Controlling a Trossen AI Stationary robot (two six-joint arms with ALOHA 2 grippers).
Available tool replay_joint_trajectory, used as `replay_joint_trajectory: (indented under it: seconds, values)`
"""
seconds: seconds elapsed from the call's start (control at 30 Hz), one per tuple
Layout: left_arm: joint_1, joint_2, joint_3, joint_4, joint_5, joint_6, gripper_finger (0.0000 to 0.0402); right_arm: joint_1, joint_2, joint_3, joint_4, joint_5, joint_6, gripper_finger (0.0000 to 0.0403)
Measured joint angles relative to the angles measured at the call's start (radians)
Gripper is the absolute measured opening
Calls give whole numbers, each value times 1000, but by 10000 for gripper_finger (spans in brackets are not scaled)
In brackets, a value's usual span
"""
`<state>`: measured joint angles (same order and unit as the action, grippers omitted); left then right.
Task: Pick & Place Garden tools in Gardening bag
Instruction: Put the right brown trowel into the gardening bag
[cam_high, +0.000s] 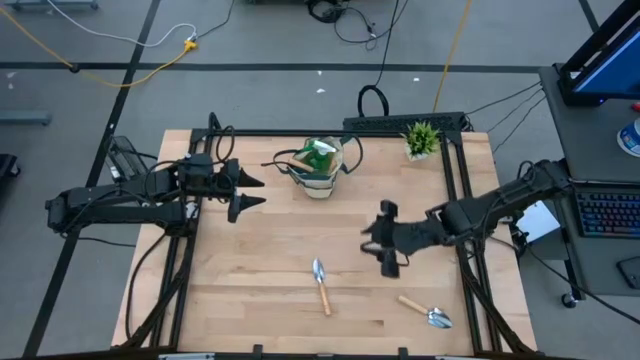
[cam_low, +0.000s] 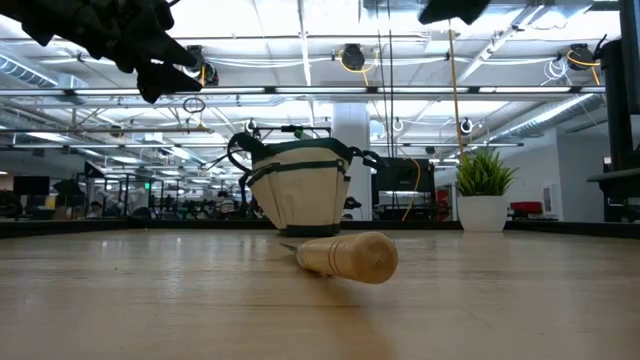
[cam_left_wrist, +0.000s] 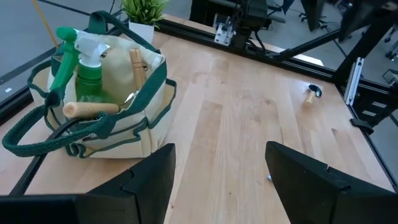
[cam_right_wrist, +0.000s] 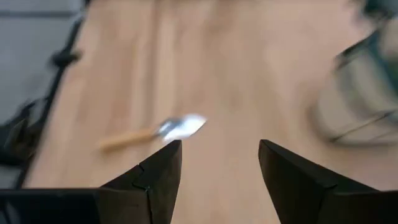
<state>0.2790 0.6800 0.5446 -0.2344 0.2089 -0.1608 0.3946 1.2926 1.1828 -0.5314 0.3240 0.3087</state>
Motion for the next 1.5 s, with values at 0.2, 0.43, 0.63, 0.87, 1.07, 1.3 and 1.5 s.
replay_joint_trajectory:
  seconds: [0.2,0.43,0.63,0.87,1.07,1.3,1.5]
  values:
    - [0,0,0,0,-10,-1,257,75,16,0,-122,-173,77,208]
    - [0,0,0,0,-36,-6,257,149,18,-13,-243,-259,145,208]
    - [0,0,0,5,-36,-8,257,200,56,-13,-269,-332,225,208]
    - [0,0,0,5,-36,-6,257,256,146,-13,-265,-386,336,208]
    - [0,0,0,5,-36,0,257,285,214,-13,-244,-416,451,208]
    - [0,0,0,4,-35,1,257,316,269,-12,-235,-433,555,208]
    - [0,0,0,4,-33,6,257,329,326,-12,-236,-433,623,208]
